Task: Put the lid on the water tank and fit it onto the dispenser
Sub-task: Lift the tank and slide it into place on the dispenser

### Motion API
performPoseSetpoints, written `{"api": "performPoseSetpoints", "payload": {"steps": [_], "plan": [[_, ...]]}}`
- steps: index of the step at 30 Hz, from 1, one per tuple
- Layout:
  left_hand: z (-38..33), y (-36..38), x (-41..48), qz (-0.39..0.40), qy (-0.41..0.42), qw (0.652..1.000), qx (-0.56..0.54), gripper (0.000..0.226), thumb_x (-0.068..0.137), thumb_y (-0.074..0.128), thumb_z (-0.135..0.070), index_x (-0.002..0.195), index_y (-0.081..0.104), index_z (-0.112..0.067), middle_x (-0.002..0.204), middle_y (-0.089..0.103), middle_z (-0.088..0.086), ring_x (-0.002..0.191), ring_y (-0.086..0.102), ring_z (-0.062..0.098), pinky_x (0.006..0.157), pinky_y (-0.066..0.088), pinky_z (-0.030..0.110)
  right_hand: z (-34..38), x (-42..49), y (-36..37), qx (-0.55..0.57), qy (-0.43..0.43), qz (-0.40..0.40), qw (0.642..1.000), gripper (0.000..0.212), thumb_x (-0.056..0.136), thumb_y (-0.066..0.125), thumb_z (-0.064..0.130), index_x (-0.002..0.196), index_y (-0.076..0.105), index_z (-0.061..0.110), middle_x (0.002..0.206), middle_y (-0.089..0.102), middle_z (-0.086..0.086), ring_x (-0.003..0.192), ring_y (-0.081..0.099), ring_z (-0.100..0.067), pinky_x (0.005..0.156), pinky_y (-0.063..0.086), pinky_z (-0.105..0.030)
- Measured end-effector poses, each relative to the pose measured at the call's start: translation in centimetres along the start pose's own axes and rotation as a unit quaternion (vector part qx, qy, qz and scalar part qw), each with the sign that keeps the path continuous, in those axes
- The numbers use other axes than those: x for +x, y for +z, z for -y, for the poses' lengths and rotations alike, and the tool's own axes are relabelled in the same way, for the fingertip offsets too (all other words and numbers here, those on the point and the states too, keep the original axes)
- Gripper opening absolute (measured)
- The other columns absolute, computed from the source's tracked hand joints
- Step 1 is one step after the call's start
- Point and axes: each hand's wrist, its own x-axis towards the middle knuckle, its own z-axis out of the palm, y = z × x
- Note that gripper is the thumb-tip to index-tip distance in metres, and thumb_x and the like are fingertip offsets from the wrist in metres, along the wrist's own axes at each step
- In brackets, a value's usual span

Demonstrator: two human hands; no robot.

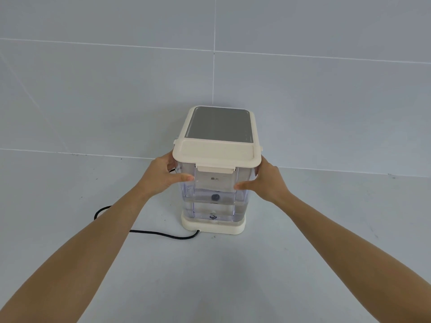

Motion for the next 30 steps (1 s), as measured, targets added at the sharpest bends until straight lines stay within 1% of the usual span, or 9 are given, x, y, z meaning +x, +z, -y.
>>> {"api": "performPoseSetpoints", "payload": {"steps": [4,9,12,14,16,20,24,27,30], "plan": [[0.0,0.0,-0.1,-0.001,-0.009,1.0,0.001,0.067,0.07,0.073,-0.005,0.13,0.045,-0.011,0.117,0.051,-0.006,0.108,0.047,0.01,0.093,0.035,0.02,-0.1,0.1,0.1,-0.004,0.012,-0.001,1.0,0.076,0.063,0.081,0.019,0.126,0.042,0.009,0.075,0.043,0.015,0.086,0.043,-0.017,0.054,0.03,-0.012],[-0.1,0.1,-0.1,-0.001,-0.019,1.0,0.005,0.066,0.069,0.073,-0.007,0.129,0.045,-0.011,0.116,0.053,-0.002,0.109,0.047,0.011,0.093,0.034,0.02,-0.3,0.1,0.3,0.002,0.01,0.0,1.0,0.077,0.063,0.081,0.018,0.128,0.041,0.01,0.097,0.048,0.003,0.089,0.043,-0.017,0.057,0.032,-0.014],[0.0,0.1,-0.3,-0.009,-0.027,1.0,0.002,0.063,0.069,0.073,-0.006,0.126,0.047,-0.009,0.118,0.059,0.016,0.112,0.052,0.023,0.096,0.036,0.023,-0.3,0.0,0.4,0.018,0.014,-0.005,1.0,0.077,0.064,0.081,0.017,0.129,0.04,0.01,0.099,0.049,0.003,0.09,0.043,-0.017,0.072,0.035,-0.023],[0.0,0.1,-0.4,-0.006,-0.032,0.999,-0.009,0.061,0.069,0.073,-0.006,0.124,0.049,-0.011,0.104,0.061,0.005,0.106,0.053,0.022,0.098,0.039,0.027,-0.3,-0.1,0.5,0.023,0.022,-0.004,0.999,0.077,0.065,0.08,0.017,0.13,0.039,0.01,0.099,0.049,0.002,0.092,0.044,-0.017,0.075,0.034,-0.026],[-0.1,0.2,-0.5,-0.001,-0.028,0.999,-0.016,0.059,0.069,0.073,-0.006,0.123,0.049,-0.013,0.092,0.057,-0.009,0.099,0.05,0.016,0.088,0.043,0.021,-0.2,-0.2,0.6,0.031,0.026,-0.001,0.999,0.079,0.065,0.08,0.017,0.131,0.038,0.011,0.105,0.053,-0.002,0.097,0.048,-0.021,0.077,0.035,-0.026],[0.0,0.4,-0.6,0.009,-0.03,0.999,-0.037,0.064,0.073,0.07,-0.005,0.13,0.043,-0.017,0.117,0.05,-0.008,0.114,0.044,0.009,0.094,0.034,0.023,-0.1,-0.5,0.6,0.043,0.03,-0.005,0.999,0.082,0.064,0.08,0.015,0.133,0.036,0.013,0.124,0.056,-0.007,0.115,0.05,-0.025,0.082,0.038,-0.027],[0.0,0.5,-0.8,0.006,-0.038,0.999,-0.013,0.054,0.075,0.069,-0.011,0.12,0.044,-0.03,0.111,0.052,-0.015,0.123,0.04,0.011,0.1,0.03,0.025,0.1,-0.8,0.5,0.035,0.031,-0.006,0.999,0.085,0.064,0.08,0.017,0.134,0.034,0.014,0.127,0.054,-0.007,0.118,0.049,-0.026,0.082,0.038,-0.026],[0.0,0.5,-1.0,0.001,-0.04,0.999,0.02,0.071,0.077,0.069,-0.021,0.137,0.032,-0.023,0.141,0.041,-0.002,0.135,0.031,0.016,0.096,0.028,0.024,0.4,-0.9,0.4,0.025,0.032,0.002,0.999,0.088,0.065,0.08,0.018,0.137,0.029,0.015,0.131,0.051,-0.008,0.122,0.046,-0.028,0.084,0.037,-0.026],[-0.6,0.7,-1.6,-0.017,-0.038,0.997,0.067,0.075,0.078,0.066,-0.026,0.14,0.024,-0.02,0.142,0.038,0.004,0.133,0.032,0.02,0.095,0.028,0.026,0.7,-1.1,0.2,0.013,0.035,0.02,0.999,0.088,0.067,0.078,0.02,0.138,0.026,0.015,0.135,0.048,-0.009,0.123,0.045,-0.029,0.085,0.038,-0.028]]}}
